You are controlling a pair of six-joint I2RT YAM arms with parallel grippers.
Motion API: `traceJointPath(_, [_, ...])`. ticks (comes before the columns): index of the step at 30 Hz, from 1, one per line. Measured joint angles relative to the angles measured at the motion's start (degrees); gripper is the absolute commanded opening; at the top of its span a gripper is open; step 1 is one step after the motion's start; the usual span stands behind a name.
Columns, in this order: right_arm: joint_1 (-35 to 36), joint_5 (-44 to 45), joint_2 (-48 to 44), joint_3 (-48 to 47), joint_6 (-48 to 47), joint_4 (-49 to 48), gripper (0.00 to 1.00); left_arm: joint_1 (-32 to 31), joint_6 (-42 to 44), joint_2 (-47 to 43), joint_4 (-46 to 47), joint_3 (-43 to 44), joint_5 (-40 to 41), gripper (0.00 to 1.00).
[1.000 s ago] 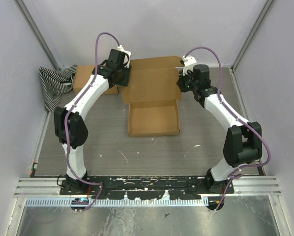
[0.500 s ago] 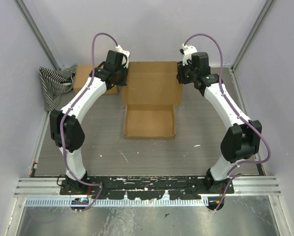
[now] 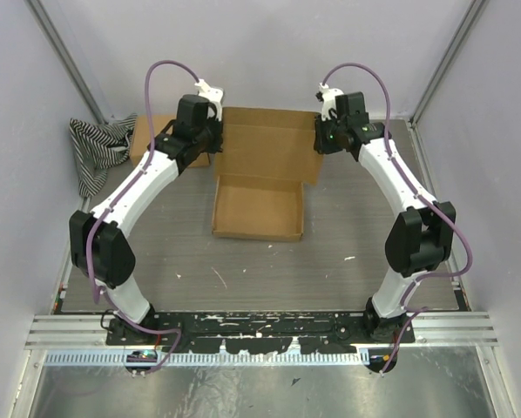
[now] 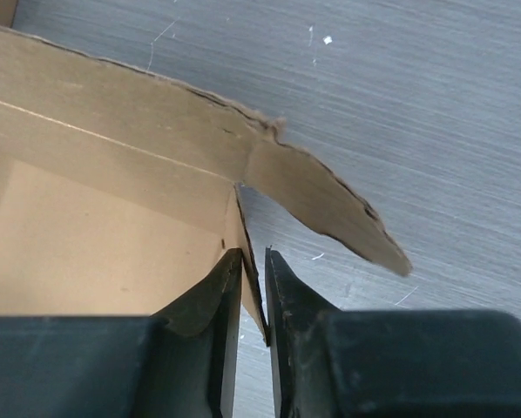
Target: Fold the paper box
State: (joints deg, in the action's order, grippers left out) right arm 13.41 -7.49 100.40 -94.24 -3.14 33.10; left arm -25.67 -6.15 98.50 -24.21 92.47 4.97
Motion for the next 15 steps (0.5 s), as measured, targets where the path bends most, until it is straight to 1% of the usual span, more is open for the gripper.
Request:
traceJointPath(3, [0.0,-1.18,0.11,-0.04,0.37,1.31,0.2,0.0,-0.33,0.0,0.85,0.0,-0.2,0.0])
traceJointPath(6, [0.0,-2.14,0.15,-0.07,0.7,2.62,0.16,-0.02,-0.63,0.0,1.22,0.0,-0.24,0.0])
traceJointPath(10, [0.0,-3.17,0.94,-1.73,2.75,4.0,0.04,-0.33,-1.66,0.0,1.27,0.0,-0.59,0.0])
traceJointPath(12, [0.04,-1.4,1.49,-3.52,6.01,4.24,0.01,-0.81,-3.08,0.0,1.25,0.11,-0.61,0.0])
traceJointPath(15, [0.39,0.66,1.49,-3.76,7.06,3.65,0.01,-1.14,-3.82,0.15,1.01,0.85,-0.48,0.0])
